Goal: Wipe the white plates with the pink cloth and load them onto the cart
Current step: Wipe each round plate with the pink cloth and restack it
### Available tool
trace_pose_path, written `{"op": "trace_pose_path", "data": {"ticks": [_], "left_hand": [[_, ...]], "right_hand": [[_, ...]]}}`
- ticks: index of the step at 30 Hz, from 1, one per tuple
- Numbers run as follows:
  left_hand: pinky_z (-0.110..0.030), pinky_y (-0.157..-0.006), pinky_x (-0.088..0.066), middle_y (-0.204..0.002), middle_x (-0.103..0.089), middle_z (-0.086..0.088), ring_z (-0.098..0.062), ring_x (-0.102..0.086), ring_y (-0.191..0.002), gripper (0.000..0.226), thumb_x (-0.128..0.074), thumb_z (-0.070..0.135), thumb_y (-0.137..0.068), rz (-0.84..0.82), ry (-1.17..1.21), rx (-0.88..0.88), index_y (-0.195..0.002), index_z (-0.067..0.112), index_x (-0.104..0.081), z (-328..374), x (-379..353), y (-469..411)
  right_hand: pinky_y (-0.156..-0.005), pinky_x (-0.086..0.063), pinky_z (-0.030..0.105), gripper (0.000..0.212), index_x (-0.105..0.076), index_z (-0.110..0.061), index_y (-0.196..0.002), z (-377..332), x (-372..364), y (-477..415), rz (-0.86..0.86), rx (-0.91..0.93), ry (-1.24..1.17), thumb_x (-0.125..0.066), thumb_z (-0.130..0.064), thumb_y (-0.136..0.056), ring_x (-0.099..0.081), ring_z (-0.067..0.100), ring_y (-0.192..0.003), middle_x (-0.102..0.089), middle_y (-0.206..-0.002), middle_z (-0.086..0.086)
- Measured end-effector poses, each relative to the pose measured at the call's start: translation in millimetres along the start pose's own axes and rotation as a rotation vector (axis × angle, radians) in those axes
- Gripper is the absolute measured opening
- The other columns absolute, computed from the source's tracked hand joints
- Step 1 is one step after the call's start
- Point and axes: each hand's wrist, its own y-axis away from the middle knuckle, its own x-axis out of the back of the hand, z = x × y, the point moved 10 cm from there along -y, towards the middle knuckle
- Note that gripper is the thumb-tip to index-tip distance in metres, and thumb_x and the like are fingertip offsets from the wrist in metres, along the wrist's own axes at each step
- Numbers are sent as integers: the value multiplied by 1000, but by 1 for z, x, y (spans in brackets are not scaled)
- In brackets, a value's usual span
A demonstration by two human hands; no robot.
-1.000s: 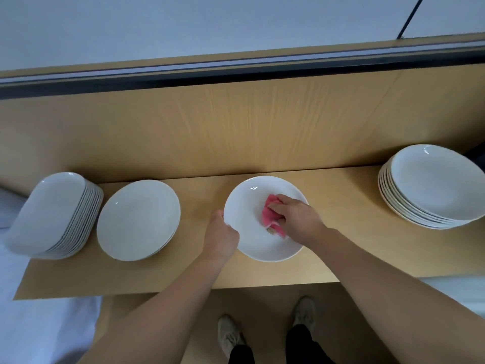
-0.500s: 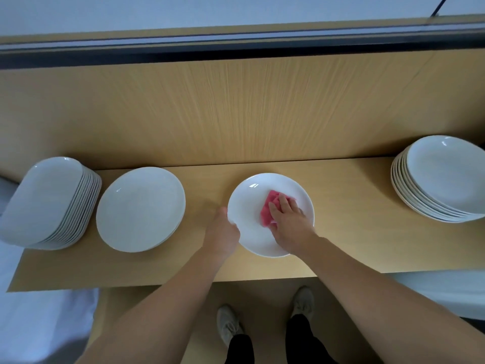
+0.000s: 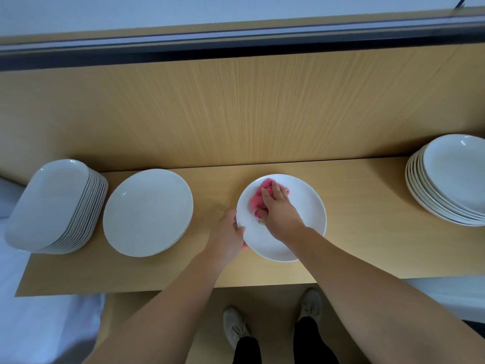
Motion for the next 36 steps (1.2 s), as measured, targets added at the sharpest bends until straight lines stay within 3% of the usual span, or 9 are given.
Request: {"op": "trace_pose_path", "data": {"ticks": [9, 15, 19, 22, 24, 27, 29, 32, 36], "left_hand": [[-39, -73, -61, -99, -66, 2, -23, -69, -88, 15, -45, 18, -101, -48, 128, -26, -111, 24, -55, 2, 0, -2], [-30, -57, -59, -97, -63, -6, -23, -68, -81, 16, -42, 11, -99, -13, 90, 17, -112, 15, -51, 3, 3, -5], [-30, -53, -58, -104, -60, -5, -26, -68, -82, 20, -39, 8, -99, 15, 23, 39, -115, 15, -49, 3, 4, -5], [-28, -52, -56, -109, -59, -3, -28, -68, -82, 23, -40, 10, -99, 37, -45, 52, -120, 17, -48, 4, 5, -5], [-35, -58, -60, -108, -59, -3, -28, -68, -84, 23, -42, 8, -98, 40, -40, 57, -117, 18, -48, 4, 5, -6], [-41, -63, -61, -106, -60, -4, -27, -68, -83, 28, -45, 6, -95, 35, -51, 77, -119, 21, -46, 2, 4, -8], [-37, -65, -59, -105, -60, -1, -24, -65, -87, 41, -47, 8, -91, 37, -226, 11, -129, 23, -42, 11, 3, -9], [-33, -91, -45, -145, -36, 1, -23, -44, -125, 61, -53, 8, -87, 115, -736, -205, -142, 22, -31, 35, 0, -6], [-26, -115, -7, -153, -28, 4, -16, -19, -144, 43, -51, 11, -92, -11, -1085, -556, -134, 17, -47, 53, -35, 1]], "right_hand": [[-108, -39, 42, 49, -38, -12, -148, -34, -11, 16, 4, 282, -2, -47, -23, -101, -5, 24, -150, -14, -162, 6], [-121, 0, 27, 45, -54, -17, -138, -38, -24, 38, -44, 434, 33, -33, -37, -103, -11, 16, -150, -34, -155, 2], [-122, -1, 31, 50, -67, -22, -121, -34, -26, 55, -160, 486, -11, -26, -43, -101, -21, 4, -144, -58, -135, -8], [-114, 5, 9, 34, -69, -19, -117, -21, -18, 69, -230, 479, 3, -42, -33, -102, -24, 4, -141, -56, -136, -8], [-110, -2, 4, 29, -71, -18, -107, -7, -13, 76, -285, 448, 37, -45, -30, -101, -27, 2, -139, -56, -135, -10], [-111, -33, 30, 29, -68, -27, -86, 19, -8, 82, -362, 369, 116, -42, -33, -97, -39, 6, -130, -61, -123, -11], [-102, -41, 38, 30, -63, -29, -78, 30, 0, 83, -343, 344, 175, -39, -38, -93, -45, 7, -122, -64, -111, -11], [-96, -42, 36, 23, -67, -26, -88, 25, 3, 87, -246, 374, 216, -45, -31, -93, -48, 9, -116, -65, -107, -11], [-109, -34, 39, 33, -60, -25, -127, 19, 4, 90, -194, 351, 233, -46, -32, -98, -27, 16, -143, -40, -151, 0]]}}
